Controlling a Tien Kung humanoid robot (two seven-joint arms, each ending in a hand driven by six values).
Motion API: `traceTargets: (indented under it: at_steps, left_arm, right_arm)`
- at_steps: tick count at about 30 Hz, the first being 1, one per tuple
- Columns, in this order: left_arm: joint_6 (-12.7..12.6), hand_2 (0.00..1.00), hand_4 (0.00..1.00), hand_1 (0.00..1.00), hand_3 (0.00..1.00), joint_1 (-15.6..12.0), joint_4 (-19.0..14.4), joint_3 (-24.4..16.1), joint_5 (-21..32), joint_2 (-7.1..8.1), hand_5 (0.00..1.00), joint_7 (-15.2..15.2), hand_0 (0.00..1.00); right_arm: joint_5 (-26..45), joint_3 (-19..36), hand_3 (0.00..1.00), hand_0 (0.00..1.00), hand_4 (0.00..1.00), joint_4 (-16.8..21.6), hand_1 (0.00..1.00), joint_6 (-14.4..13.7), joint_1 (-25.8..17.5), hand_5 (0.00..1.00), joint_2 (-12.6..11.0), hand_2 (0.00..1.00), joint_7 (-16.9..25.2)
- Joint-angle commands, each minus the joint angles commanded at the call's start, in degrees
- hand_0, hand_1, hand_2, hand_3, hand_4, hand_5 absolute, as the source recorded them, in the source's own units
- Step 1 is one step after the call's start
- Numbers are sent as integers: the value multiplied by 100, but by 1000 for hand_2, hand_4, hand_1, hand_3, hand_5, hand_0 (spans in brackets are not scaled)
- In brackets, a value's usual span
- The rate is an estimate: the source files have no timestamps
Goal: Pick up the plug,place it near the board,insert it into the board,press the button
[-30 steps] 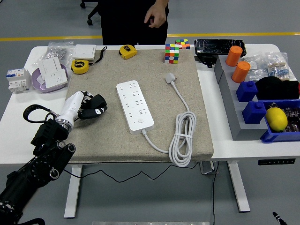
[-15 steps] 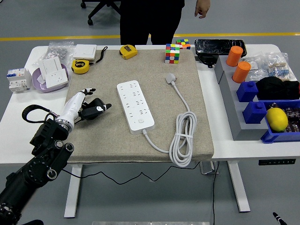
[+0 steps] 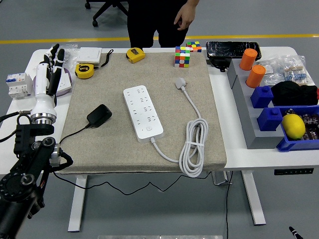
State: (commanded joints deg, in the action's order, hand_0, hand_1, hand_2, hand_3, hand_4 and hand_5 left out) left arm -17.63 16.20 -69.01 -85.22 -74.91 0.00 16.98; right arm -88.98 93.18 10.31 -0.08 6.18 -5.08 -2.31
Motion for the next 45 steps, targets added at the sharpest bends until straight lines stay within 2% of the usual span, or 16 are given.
traceTargets:
  at_steps: [3, 6, 10, 12, 14, 18, 23, 28, 29, 32, 38, 45]
  left_arm:
    - [219, 870, 998, 933, 843, -143, -248, -132, 657, 0, 998, 57, 891]
    - [570, 860, 998, 912, 846, -409, -541, -271, 1402, 0, 998, 63, 867]
    - [759, 860, 998, 912, 846, -691, -737, -417, 2324, 0, 998, 25, 867]
    - [805, 851, 998, 884, 841, -827, -806, -471, 2785, 0, 998, -33, 833]
    - [857, 851, 998, 884, 841, -980, -875, -541, 2947, 0, 998, -125, 833]
    - [859, 824, 998, 862, 810, -1230, -986, -704, 2476, 0, 998, -350, 826]
    - [713, 824, 998, 853, 811, -1420, -1084, -917, 1357, 0, 974, -764, 810]
    - [711, 824, 998, 853, 811, -1433, -1085, -1074, 207, 0, 974, -1162, 810]
    - [739, 848, 998, 869, 821, -1423, -1076, -1103, -21, 0, 898, -1236, 828]
    - [804, 848, 998, 869, 821, -1414, -1076, -1161, -526, 0, 898, -1406, 828]
    - [843, 870, 998, 908, 818, -1432, -1111, -1142, -961, 0, 901, -1567, 852]
    - [877, 875, 998, 921, 816, -1449, -1106, -1081, -963, 0, 906, -1577, 865]
  right_arm:
    - [10, 0, 765, 813, 998, 0, 735, -2, 0, 998, 1, 734, 1]
    - [11, 2, 765, 813, 998, 0, 734, -2, -8, 998, 12, 733, -3]
    - [17, -8, 765, 813, 998, 0, 734, 2, -15, 998, 26, 733, -5]
    - [26, -19, 765, 813, 998, 0, 734, 3, -13, 998, 29, 734, -3]
    - [25, -25, 765, 813, 998, 0, 734, 4, -10, 998, 30, 734, -5]
    - [23, -33, 765, 813, 998, 0, 734, 3, 6, 998, 33, 734, 1]
    - [9, -80, 765, 813, 998, 0, 735, 12, 10, 998, 49, 734, 7]
    - [-71, -113, 765, 813, 998, 0, 735, 35, -17, 998, 95, 734, 15]
    - [-107, -96, 765, 814, 998, 0, 734, 38, -15, 998, 108, 734, 14]
    - [-175, -62, 765, 814, 998, 0, 734, 48, -11, 998, 144, 734, 22]
    - [-241, -41, 765, 814, 998, 0, 735, 61, 13, 998, 177, 734, 28]
    - [-275, -23, 766, 814, 998, 0, 735, 63, 7, 998, 172, 735, 22]
